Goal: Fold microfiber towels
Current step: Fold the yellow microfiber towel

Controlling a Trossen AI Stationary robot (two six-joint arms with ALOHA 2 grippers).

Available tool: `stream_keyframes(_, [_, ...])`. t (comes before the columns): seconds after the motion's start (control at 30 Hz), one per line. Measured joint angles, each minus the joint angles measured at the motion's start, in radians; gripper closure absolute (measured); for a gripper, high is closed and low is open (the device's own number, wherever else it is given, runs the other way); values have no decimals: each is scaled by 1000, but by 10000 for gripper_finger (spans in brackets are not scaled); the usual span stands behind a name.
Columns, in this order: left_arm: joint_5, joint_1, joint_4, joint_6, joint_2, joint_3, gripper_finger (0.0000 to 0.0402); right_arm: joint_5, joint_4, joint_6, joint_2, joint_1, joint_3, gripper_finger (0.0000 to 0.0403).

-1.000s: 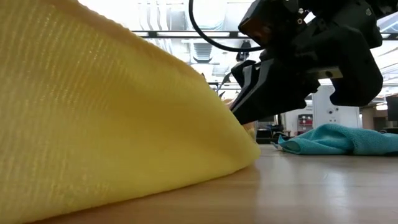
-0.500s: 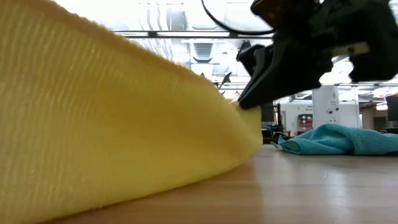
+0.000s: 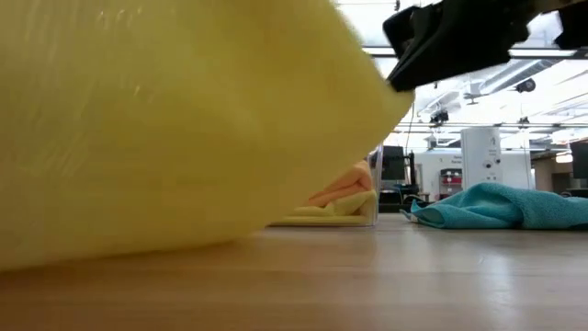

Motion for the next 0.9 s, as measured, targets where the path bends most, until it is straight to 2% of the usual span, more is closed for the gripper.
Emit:
stream_keyframes(0.27, [-19, -7, -7, 29, -2, 52, 401, 3, -46, -6, -114, 34, 0, 394])
stream_keyframes(0.4, [-19, -16, -64, -4, -14, 53, 401, 3, -40, -17, -132, 33, 0, 394])
stream_keyframes(0.7, [-33, -48, -373, -203, -75, 52, 401, 9, 89, -109, -72, 28, 0, 394])
stream_keyframes(0.9, [3, -66, -571, -351, -79, 52, 401, 89, 128, -163, 4, -14, 38, 394])
